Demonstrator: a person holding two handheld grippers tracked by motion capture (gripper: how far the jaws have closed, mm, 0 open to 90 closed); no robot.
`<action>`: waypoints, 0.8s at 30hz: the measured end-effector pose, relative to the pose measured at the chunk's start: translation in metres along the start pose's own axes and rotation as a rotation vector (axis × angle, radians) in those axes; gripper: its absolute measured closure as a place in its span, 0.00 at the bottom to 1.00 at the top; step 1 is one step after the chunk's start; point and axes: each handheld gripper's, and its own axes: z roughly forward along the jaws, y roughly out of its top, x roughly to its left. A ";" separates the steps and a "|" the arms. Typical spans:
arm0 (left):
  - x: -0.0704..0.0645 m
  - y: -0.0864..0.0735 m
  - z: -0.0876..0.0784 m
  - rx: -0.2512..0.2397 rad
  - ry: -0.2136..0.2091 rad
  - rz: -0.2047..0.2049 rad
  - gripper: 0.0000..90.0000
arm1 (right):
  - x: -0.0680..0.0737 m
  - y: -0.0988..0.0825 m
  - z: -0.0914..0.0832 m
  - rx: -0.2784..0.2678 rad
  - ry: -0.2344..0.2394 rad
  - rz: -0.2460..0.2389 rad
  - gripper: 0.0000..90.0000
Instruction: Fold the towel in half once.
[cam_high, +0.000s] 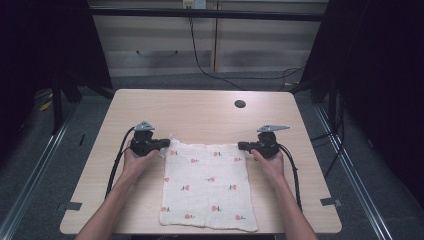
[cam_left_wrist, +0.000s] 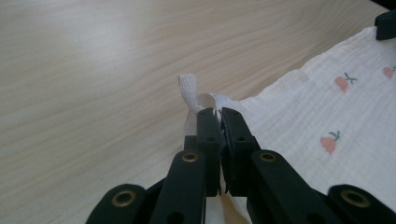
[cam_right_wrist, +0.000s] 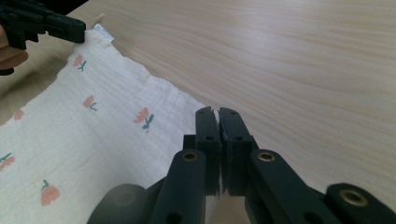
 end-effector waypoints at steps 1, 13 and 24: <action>-0.001 0.001 -0.003 -0.005 0.003 0.011 0.97 | 0.001 0.001 -0.001 -0.009 0.001 0.003 0.97; -0.013 0.020 -0.029 -0.127 -0.024 0.041 0.97 | 0.006 0.016 -0.021 -0.094 0.006 -0.020 0.97; -0.021 0.038 -0.047 -0.245 -0.044 0.046 0.97 | 0.010 0.037 -0.043 -0.194 0.007 -0.043 0.97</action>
